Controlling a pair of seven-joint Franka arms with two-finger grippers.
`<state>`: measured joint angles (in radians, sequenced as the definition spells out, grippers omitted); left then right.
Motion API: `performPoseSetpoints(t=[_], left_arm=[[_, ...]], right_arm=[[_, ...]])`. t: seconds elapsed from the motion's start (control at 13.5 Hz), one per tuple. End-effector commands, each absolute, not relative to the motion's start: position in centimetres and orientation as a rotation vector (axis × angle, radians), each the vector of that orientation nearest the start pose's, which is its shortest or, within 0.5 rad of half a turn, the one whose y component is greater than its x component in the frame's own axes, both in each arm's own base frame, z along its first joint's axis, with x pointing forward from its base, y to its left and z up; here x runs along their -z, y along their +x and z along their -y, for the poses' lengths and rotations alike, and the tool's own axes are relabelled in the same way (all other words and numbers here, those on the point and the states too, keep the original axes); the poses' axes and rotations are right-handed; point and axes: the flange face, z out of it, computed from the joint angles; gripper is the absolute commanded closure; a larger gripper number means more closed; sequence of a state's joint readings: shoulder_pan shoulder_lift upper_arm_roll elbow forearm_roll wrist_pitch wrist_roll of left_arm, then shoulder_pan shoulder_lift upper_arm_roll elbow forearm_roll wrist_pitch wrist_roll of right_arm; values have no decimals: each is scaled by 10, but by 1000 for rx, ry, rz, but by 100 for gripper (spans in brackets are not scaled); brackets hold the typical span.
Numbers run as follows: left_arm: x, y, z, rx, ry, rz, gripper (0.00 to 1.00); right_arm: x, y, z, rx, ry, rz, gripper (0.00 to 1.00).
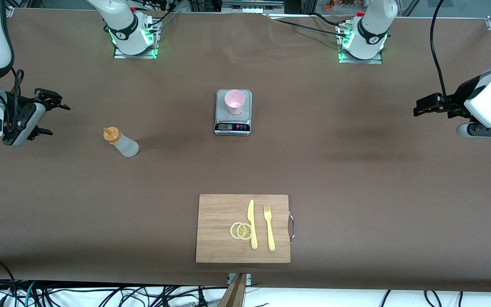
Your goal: Add sauce to pink cup with both arms
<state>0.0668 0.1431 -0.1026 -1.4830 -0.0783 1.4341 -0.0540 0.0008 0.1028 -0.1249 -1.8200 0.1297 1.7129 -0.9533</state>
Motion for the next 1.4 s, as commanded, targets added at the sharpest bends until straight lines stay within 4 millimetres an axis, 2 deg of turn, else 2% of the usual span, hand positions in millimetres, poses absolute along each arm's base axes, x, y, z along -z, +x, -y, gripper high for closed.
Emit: performPoseSetpoints(t=[0.0, 0.15, 0.37, 0.52, 0.59, 0.67, 0.74, 0.81, 0.89, 1.04, 1.33], left_arm=[[-578, 584, 26, -302, -3204, -6, 0], [-578, 584, 26, -302, -3204, -6, 0], [-579, 583, 26, -299, -3204, -6, 0], [-579, 583, 26, -299, -3204, -6, 0], [-578, 584, 27, -302, -3204, -8, 0], [-578, 584, 27, -302, -3204, -8, 0], [-578, 584, 26, -302, -3204, -6, 0], [-579, 584, 26, -299, -3204, -6, 0], [-582, 584, 26, -290, -3205, -6, 0], [-584, 588, 25, -275, -3206, -4, 0], [-584, 589, 25, -275, -3207, -4, 0]], right_arm=[[-476, 572, 37, -232, -2913, 905, 0], [-487, 570, 13, -248, -3029, 664, 0], [-508, 568, 10, -268, -3149, 326, 0], [-533, 565, 0, -282, -3211, 71, 0], [-550, 564, -1, -257, -3225, -118, 0], [-563, 562, 1, -270, -3214, -292, 0], [-578, 562, 9, -268, -3198, -369, 0], [-594, 561, 13, -246, -3201, -369, 0], [-599, 560, 23, -237, -3195, -366, 0], [-599, 563, 37, -204, -3165, -224, 0], [-587, 564, 43, -136, -3149, -210, 0]])
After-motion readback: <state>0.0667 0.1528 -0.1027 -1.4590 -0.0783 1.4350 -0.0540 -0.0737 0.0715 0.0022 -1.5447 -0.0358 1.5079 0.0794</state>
